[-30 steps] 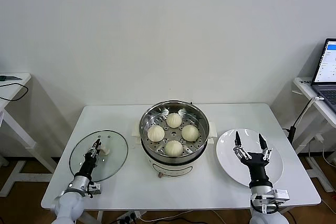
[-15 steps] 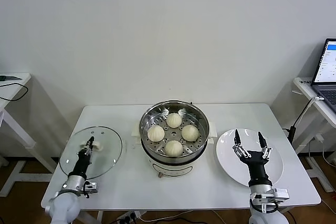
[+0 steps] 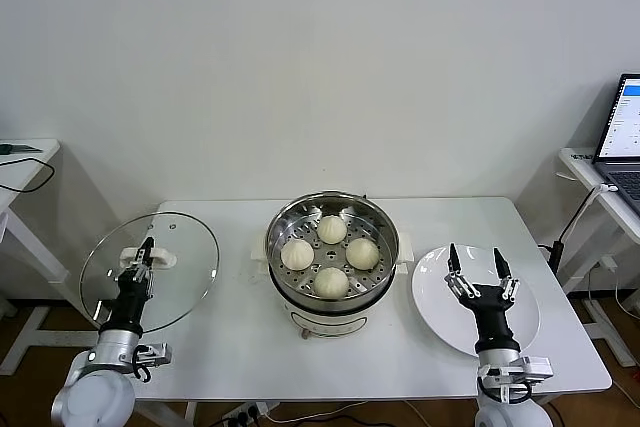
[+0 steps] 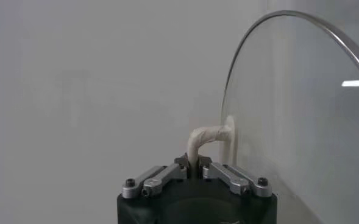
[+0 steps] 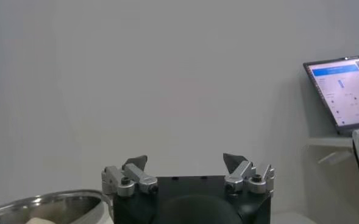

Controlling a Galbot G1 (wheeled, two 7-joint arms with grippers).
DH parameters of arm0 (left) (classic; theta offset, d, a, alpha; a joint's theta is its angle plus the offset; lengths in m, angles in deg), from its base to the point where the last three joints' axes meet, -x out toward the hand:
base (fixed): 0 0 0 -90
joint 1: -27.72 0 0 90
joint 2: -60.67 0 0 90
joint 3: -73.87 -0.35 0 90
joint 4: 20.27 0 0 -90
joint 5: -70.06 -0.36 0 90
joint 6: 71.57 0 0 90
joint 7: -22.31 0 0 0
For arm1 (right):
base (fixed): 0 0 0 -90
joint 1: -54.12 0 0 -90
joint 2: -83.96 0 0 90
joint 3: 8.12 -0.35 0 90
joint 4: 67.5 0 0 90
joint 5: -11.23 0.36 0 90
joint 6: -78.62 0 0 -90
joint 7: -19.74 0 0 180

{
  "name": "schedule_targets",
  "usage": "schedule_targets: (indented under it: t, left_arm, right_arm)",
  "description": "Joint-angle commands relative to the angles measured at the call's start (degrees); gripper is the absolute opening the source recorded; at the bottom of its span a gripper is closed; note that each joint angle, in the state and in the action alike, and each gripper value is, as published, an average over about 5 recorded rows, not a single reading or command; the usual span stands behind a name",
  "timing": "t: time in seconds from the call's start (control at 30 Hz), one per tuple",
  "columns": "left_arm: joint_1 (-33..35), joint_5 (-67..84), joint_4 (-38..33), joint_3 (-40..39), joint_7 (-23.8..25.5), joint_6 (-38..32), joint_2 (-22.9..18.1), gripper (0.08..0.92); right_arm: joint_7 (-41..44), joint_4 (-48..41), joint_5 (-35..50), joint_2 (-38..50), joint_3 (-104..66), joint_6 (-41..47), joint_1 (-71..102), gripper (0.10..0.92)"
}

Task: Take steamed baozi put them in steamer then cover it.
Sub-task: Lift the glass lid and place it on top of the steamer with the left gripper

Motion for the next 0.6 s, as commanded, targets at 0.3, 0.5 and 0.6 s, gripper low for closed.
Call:
schedule_targets:
  t: [0.3, 0.5, 0.6]
  left_arm:
    - [-7.7, -4.2, -17.2, -29.3, 17.6, 27.9, 8.3, 0.189]
    - [-16.7, -6.7, -14.6, -38.2, 20.5, 33.0, 7.0, 0.189]
    - [-19.6, -8.1, -12.7, -41.9, 21.7, 35.5, 5.4, 0.189]
  right_arm:
    - [0.1, -0.3, -0.1, -1.2, -0.9, 0.0, -0.4, 0.823]
    - [0.2, -0.5, -0.4, -2.1, -1.4, -0.2, -0.6, 0.823]
    - [0.2, -0.8, -0.6, -2.5, -1.4, -0.2, -0.7, 0.823]
